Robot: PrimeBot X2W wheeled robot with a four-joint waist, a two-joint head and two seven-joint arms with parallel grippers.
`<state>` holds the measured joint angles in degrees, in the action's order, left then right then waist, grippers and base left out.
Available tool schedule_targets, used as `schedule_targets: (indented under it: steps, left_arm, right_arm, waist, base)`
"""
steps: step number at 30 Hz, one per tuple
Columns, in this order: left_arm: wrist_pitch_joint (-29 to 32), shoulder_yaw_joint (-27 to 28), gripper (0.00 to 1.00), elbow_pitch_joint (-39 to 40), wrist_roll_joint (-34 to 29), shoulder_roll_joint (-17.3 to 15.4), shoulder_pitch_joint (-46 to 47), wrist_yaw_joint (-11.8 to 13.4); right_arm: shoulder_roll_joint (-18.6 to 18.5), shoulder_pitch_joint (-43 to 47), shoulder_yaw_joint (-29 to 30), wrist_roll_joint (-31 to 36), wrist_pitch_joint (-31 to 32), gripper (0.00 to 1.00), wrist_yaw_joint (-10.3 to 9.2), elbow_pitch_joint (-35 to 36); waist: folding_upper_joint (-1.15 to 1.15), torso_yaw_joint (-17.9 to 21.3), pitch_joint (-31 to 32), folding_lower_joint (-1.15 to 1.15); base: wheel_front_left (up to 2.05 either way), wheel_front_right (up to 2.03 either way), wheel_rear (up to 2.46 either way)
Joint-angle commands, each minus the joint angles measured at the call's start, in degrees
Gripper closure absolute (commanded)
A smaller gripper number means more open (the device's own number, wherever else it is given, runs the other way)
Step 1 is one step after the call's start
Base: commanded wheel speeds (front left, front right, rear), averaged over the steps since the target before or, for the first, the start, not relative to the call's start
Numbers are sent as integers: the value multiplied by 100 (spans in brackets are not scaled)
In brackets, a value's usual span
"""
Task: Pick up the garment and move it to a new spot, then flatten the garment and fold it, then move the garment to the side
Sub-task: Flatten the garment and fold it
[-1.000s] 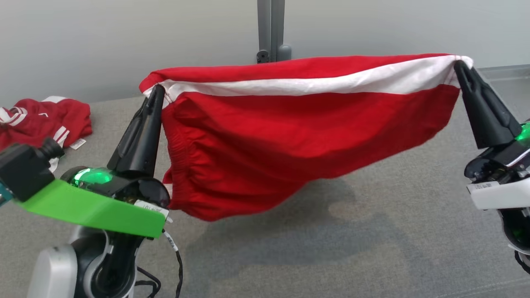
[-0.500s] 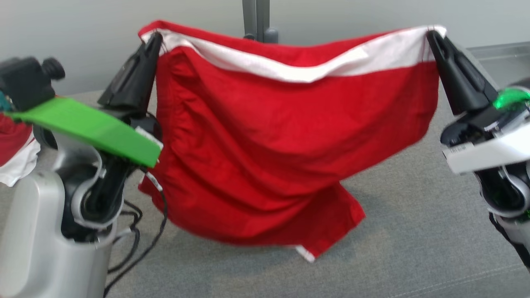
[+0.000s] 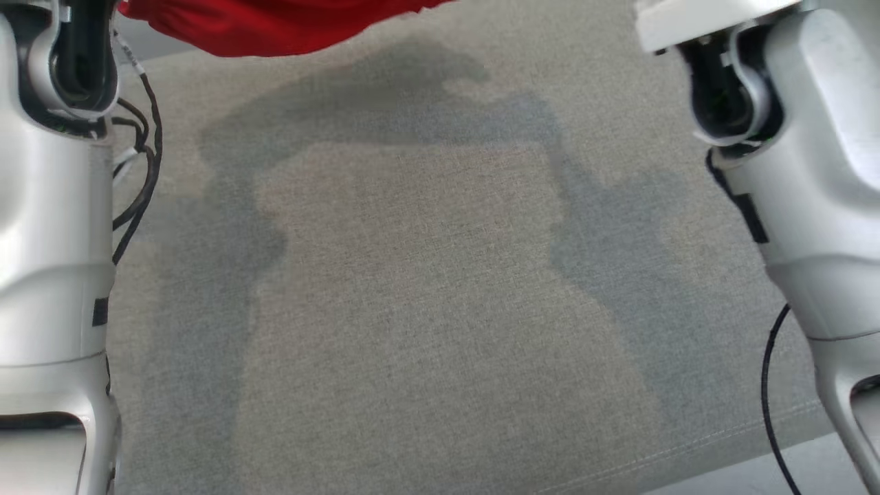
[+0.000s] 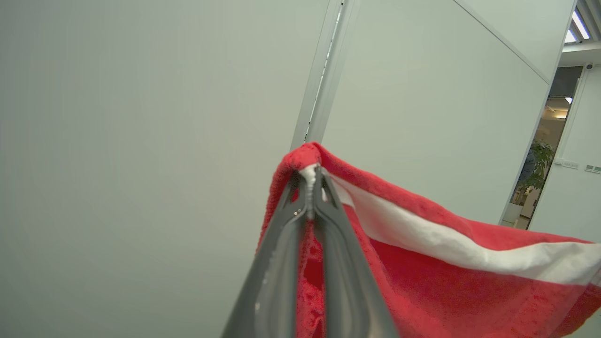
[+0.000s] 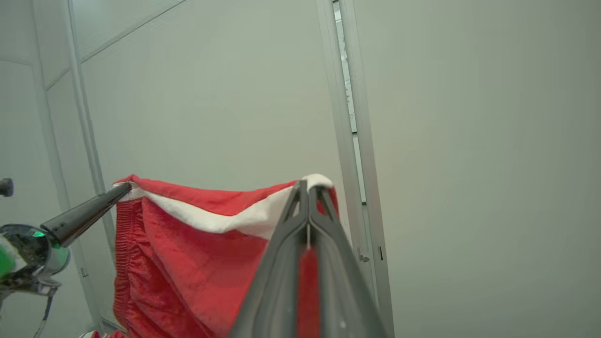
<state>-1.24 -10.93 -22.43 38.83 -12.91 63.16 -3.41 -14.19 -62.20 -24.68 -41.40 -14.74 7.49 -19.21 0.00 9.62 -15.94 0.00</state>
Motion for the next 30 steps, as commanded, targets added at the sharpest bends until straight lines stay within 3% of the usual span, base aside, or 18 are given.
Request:
schedule_targets:
  steps: [1,6,11,18,21,30]
  left_arm:
    - [-222,40,100,-274,-7,23,1,-85]
    - [-1126,-158,100,-1210,-159,22,-470,-327]
    - [-1371,-273,100,-1303,179,137,-1099,-405]
    - [-1395,-500,100,-113,618,-27,-2231,-408]
    - [-1390,-467,100,475,520,-80,-2779,-409]
    - [-1391,-316,100,1981,91,216,-4681,-409]
  right_arm:
    - [100,42,-104,-38,-42,100,0,-144]
    - [283,475,-404,-138,-48,100,0,-503]
    - [189,1049,-335,-197,-51,100,0,-369]
    - [-63,1914,46,-111,-49,100,0,327]
    - [-153,2398,286,-52,-49,100,0,725]
    - [-350,4254,834,121,-49,100,0,1844]
  waist:
    - [0,218,-529,0]
    - [0,135,-794,0]
    - [0,-26,-789,0]
    - [0,-249,-542,0]
    - [0,-338,-391,0]
    - [0,-495,287,0]
  base:
    - [0,0,0]
    - [0,0,0]
    - [0,0,0]
    - [0,0,0]
    - [0,0,0]
    - [0,0,0]
